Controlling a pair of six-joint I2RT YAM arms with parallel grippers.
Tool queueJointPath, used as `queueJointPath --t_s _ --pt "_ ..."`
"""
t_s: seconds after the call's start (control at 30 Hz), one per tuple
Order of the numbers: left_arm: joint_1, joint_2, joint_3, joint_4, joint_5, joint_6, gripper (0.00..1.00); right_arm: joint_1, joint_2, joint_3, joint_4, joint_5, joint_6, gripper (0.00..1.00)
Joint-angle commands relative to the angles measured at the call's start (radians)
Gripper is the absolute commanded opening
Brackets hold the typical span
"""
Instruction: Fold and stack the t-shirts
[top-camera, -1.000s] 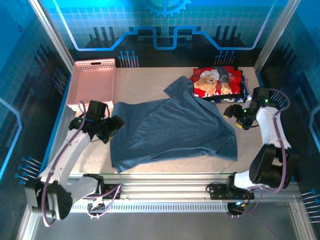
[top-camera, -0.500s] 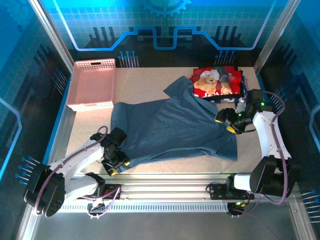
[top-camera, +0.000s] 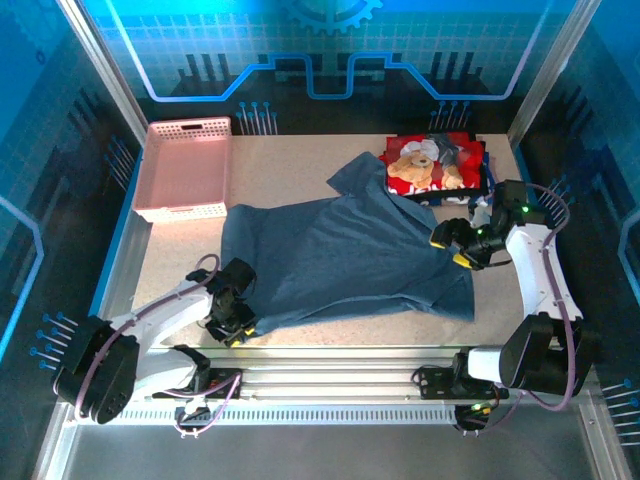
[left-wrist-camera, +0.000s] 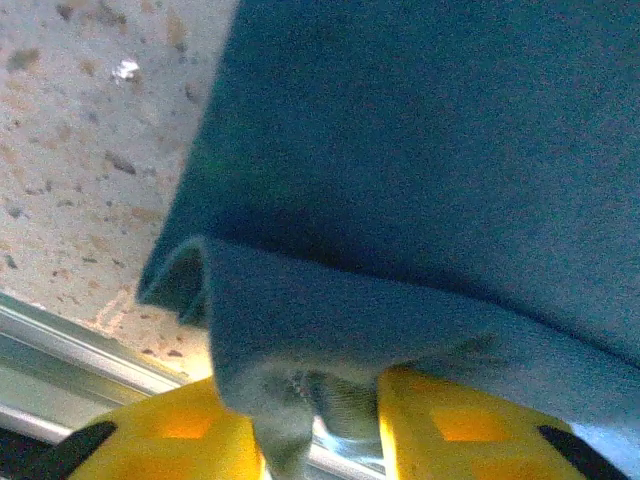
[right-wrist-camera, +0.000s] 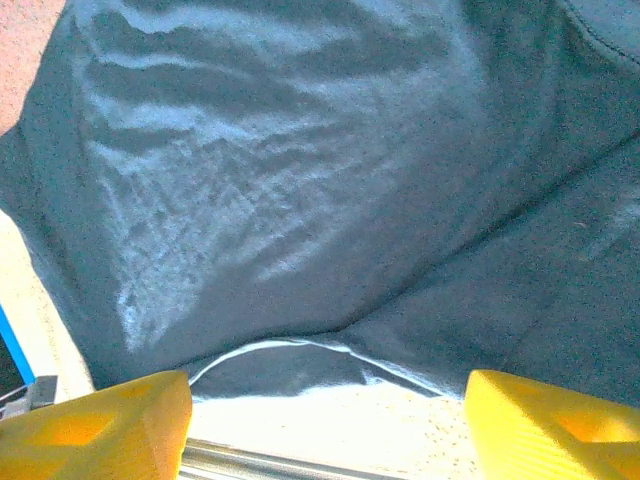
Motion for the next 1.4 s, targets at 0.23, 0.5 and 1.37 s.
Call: queueJointPath --t_s 0.23,0.5,1.37 --pt "-0.003 -0.028 0.032 0.037 -0.014 0.005 0.08 -0.012 -0.032 -0.170 -0.028 0.052 -0.007 0.66" --pt "-0.003 -0.108 -0.001 0.040 0.002 -0.009 0.04 -0.046 0.086 -0.162 0.070 0.172 0.025 0.59" --pt "-0.002 -0.296 -0.028 -0.084 0.021 -0.030 0.17 -0.142 0.293 -0.171 0.236 0.148 0.020 0.49"
